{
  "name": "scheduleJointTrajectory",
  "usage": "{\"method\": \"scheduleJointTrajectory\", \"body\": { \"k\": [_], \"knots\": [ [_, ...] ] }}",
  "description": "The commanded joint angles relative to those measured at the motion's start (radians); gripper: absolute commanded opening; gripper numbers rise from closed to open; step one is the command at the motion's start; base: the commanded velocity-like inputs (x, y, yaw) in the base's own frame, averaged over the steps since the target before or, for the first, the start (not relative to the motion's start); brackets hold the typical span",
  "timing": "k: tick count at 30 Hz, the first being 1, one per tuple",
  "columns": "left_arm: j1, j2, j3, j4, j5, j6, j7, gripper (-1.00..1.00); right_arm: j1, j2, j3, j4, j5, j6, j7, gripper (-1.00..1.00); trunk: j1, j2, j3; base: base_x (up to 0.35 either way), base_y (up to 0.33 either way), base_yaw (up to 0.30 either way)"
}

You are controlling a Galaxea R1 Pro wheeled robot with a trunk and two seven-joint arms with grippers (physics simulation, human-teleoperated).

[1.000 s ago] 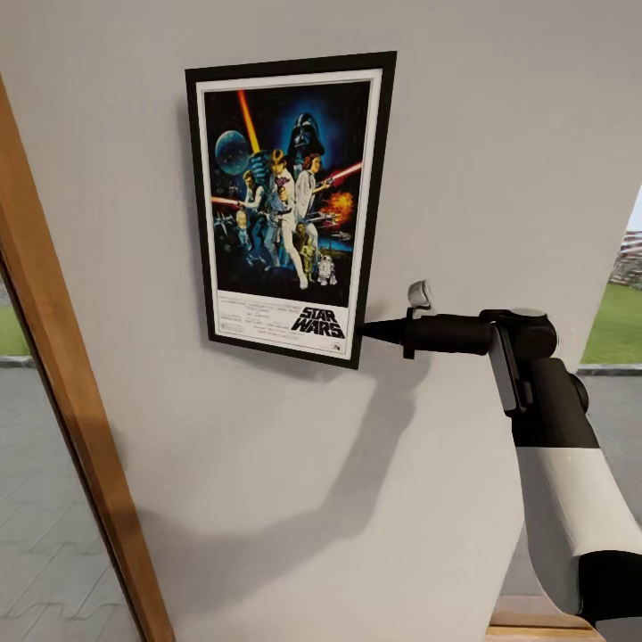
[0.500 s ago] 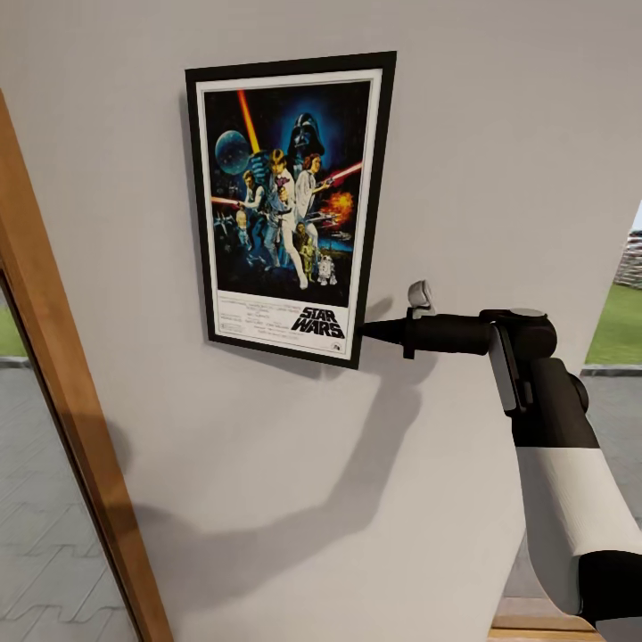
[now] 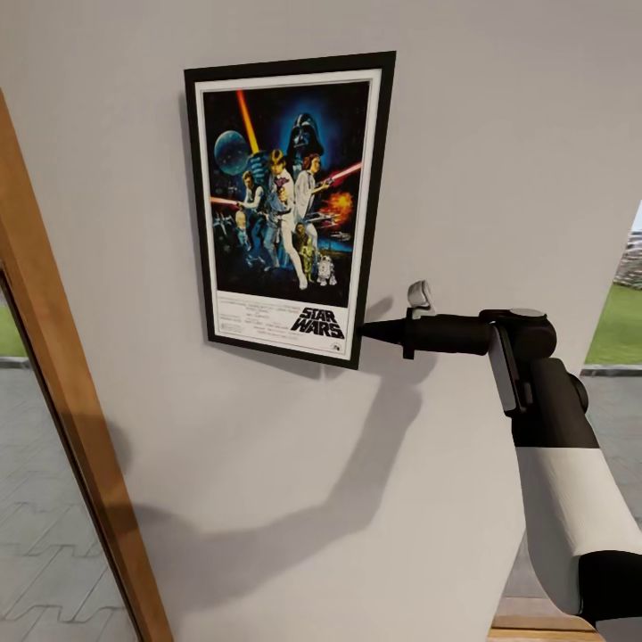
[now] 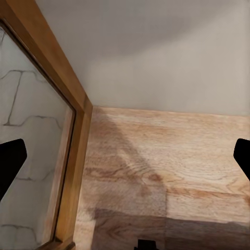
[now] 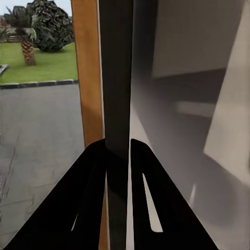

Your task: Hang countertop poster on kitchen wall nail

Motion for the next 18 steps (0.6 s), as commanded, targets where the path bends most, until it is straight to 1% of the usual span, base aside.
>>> {"method": "scheduleJointTrajectory", "body": {
  "k": [1, 8, 14, 18],
  "knots": [
    [0.000, 0.000, 0.001, -0.001, 0.000, -0.002, -0.001, 1.00, 0.000, 0.000, 0.000, 0.000, -0.002, 0.012, 0.005, -1.00, 0.000, -0.001, 0.000, 0.000, 0.000, 0.000],
    [0.000, 0.000, 0.001, -0.001, 0.000, -0.002, -0.001, 1.00, 0.002, 0.000, 0.000, 0.000, -0.002, 0.010, 0.007, -1.00, 0.000, -0.001, 0.000, 0.000, 0.000, 0.000],
    [0.000, 0.000, 0.001, -0.003, 0.000, -0.002, -0.001, 1.00, 0.010, -0.001, 0.000, 0.000, -0.001, 0.007, 0.039, -1.00, 0.000, -0.001, 0.000, 0.000, 0.000, 0.000],
    [0.000, 0.000, 0.002, -0.003, 0.000, -0.002, -0.001, 1.00, 0.012, 0.000, 0.000, 0.000, -0.001, 0.006, 0.046, -1.00, 0.000, -0.001, 0.000, 0.000, 0.000, 0.000]
  ]
}}
